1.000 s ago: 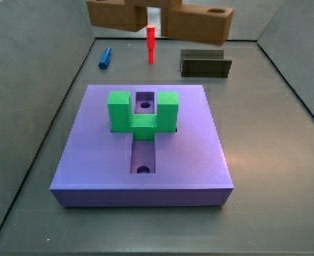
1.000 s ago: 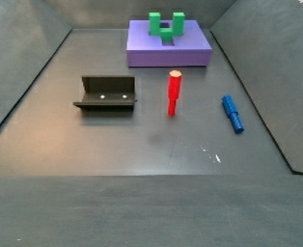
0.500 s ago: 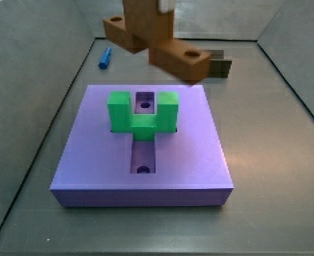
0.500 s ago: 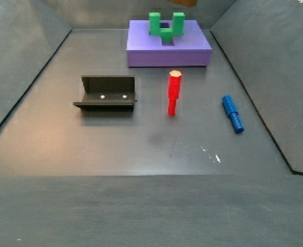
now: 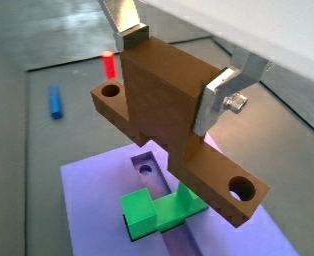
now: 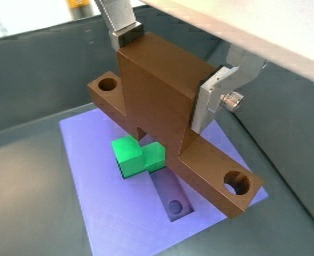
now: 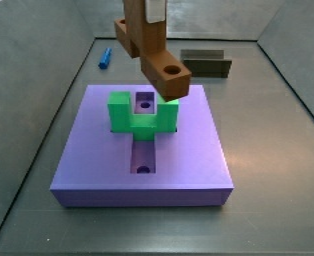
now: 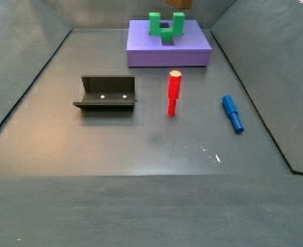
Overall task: Pick up the brown object. Move up. Move to above the board. Insert the brown object.
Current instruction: Insert the brown object.
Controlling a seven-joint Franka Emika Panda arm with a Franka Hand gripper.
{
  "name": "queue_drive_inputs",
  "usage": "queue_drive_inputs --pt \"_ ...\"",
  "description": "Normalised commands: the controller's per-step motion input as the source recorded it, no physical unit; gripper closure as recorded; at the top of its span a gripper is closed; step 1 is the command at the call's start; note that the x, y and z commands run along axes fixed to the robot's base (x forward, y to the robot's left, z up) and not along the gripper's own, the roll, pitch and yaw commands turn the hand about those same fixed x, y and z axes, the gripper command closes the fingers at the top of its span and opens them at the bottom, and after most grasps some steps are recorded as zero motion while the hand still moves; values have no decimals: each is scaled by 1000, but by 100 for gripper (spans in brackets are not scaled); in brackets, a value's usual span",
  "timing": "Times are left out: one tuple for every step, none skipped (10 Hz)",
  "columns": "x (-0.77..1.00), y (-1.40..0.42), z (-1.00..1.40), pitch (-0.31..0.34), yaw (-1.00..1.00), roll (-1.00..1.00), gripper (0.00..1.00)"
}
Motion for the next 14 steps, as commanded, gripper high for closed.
queue_drive_inputs --pt "0 -69 -260 -27 -877 -153 100" --pt "0 -69 -260 -37 -889 -150 100" --pt "0 -69 -246 -41 -889 -157 100" --pt "0 -69 -257 -26 -849 -163 100" --pt "9 -103 -180 0 -789 -181 100" --pt "240 -160 -83 40 -691 -153 100" --pt "366 -203 -74 99 -520 13 100" --pt "351 -240 -40 146 -423 27 100" --pt "140 -100 -74 86 -103 31 100" --pt "0 0 -103 0 0 0 100" --pt "-157 0 0 0 -20 44 100" --pt "-257 0 0 1 0 24 100" --pt "-117 0 0 20 0 87 100" --pt "0 -51 -69 0 163 120 100"
